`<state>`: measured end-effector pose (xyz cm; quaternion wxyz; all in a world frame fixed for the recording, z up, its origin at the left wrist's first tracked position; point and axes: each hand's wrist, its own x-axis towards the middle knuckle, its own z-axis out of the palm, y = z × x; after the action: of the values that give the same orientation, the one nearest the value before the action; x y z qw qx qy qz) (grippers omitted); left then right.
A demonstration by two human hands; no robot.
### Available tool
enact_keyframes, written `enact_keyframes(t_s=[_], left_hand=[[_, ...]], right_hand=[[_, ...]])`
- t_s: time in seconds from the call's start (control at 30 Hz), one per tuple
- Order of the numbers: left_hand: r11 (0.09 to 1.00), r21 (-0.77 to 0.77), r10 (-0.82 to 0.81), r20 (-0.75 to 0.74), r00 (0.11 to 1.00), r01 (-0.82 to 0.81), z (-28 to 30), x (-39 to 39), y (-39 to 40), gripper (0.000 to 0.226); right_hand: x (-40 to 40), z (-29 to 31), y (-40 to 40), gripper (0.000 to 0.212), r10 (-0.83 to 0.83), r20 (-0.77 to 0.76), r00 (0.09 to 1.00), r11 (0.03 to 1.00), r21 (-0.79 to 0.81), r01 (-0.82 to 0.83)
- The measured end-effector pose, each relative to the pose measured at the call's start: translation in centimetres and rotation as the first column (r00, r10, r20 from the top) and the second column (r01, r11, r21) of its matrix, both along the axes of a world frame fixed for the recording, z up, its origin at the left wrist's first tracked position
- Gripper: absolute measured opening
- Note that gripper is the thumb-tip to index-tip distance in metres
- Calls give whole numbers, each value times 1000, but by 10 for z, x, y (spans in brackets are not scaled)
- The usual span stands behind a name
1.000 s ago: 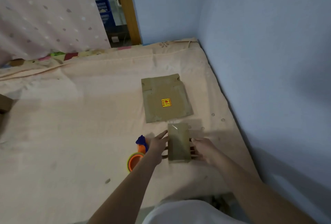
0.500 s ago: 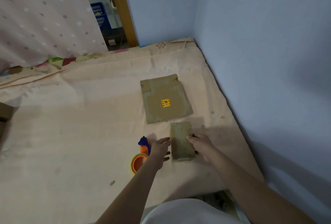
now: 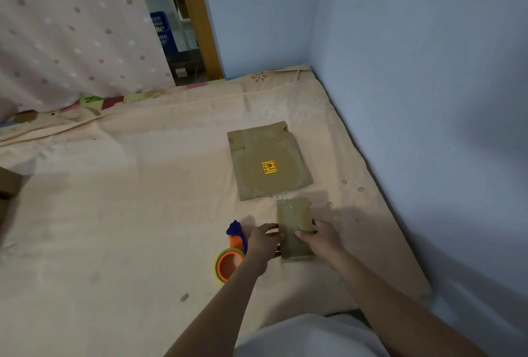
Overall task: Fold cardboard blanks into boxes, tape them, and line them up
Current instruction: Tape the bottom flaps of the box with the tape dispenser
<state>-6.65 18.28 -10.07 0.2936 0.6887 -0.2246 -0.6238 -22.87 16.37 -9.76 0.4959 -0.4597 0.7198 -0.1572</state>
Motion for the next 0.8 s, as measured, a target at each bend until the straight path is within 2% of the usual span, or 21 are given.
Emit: enact_keyframes(t_s=[0.17, 0.27, 0.37, 0.47, 0.53, 0.63, 0.7, 0.8], left_hand=[[999, -9, -38, 58, 998, 39, -3, -3, -3, 29], [998, 11, -56, 76, 996, 55, -2, -1, -7, 26], [987, 33, -158, 137, 978, 154, -2, 8, -12, 24], [968, 47, -251, 260, 933, 247, 0, 25, -13, 16], [957, 72, -284, 424, 860, 281, 1, 41, -10, 21], [908, 186, -402, 643, 652, 376, 7, 62, 2, 24], [873, 259, -471, 667, 577, 414, 7, 69, 11, 21], [833, 333, -546, 623, 560, 442, 3, 69, 20, 28]], right_hand=[[5, -1, 0, 26, 45, -74, 996, 998, -37, -48], [6, -2, -2, 25, 55, -101, 993, 998, -29, -58], [5, -3, -4, 25, 36, -99, 994, 999, -13, -38], [4, -2, -5, 26, 44, -102, 994, 999, -7, -45], [5, -1, -6, 29, 63, -125, 990, 998, -1, -64], [6, 1, -6, 28, 69, -141, 988, 998, 9, -69], [7, 2, -5, 25, 70, -149, 986, 998, 13, -69], [9, 5, -4, 26, 77, -158, 984, 997, 26, -73]])
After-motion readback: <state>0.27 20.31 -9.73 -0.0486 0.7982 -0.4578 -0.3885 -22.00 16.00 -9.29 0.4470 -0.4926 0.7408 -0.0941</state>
